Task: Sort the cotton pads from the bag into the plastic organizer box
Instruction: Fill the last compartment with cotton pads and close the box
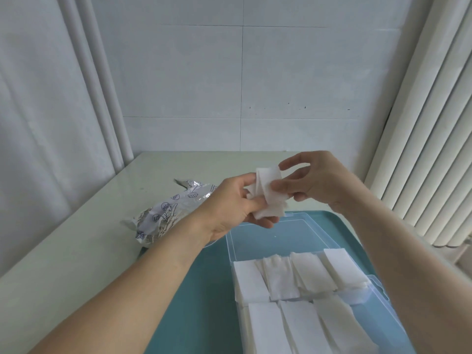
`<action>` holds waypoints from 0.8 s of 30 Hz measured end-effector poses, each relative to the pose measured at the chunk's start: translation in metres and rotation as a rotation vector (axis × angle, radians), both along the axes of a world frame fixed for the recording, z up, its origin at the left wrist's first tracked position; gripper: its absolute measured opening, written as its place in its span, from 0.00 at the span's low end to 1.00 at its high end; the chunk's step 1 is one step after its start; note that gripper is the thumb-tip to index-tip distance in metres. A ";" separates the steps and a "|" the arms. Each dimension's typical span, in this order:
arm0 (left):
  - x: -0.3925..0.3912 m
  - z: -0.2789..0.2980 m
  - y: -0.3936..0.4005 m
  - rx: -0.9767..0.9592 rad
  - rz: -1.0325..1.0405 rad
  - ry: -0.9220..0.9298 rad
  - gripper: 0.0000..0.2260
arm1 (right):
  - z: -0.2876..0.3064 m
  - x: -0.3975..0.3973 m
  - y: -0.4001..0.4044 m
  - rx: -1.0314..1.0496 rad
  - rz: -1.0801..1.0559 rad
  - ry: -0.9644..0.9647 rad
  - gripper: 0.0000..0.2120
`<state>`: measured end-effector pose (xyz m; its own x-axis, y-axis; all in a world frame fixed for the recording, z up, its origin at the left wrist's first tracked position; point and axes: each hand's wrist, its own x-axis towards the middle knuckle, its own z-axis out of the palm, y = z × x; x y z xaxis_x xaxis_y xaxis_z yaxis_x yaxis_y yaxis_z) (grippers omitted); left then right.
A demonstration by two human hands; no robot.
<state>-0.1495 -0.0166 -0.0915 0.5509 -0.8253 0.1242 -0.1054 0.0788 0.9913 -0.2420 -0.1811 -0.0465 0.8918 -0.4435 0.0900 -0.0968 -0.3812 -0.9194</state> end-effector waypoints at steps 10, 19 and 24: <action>0.005 0.000 0.004 0.053 -0.045 -0.150 0.19 | -0.006 0.006 0.001 -0.226 0.001 -0.055 0.09; 0.006 -0.002 0.006 0.120 -0.060 -0.166 0.06 | 0.001 0.002 -0.006 -0.153 0.011 -0.218 0.05; 0.008 -0.006 0.002 0.056 0.066 -0.095 0.07 | 0.011 -0.009 -0.004 0.068 0.106 -0.165 0.06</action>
<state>-0.1412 -0.0143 -0.0976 0.5922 -0.7948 0.1329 -0.2019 0.0133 0.9793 -0.2513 -0.1855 -0.0356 0.9096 -0.3578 0.2114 0.0944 -0.3176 -0.9435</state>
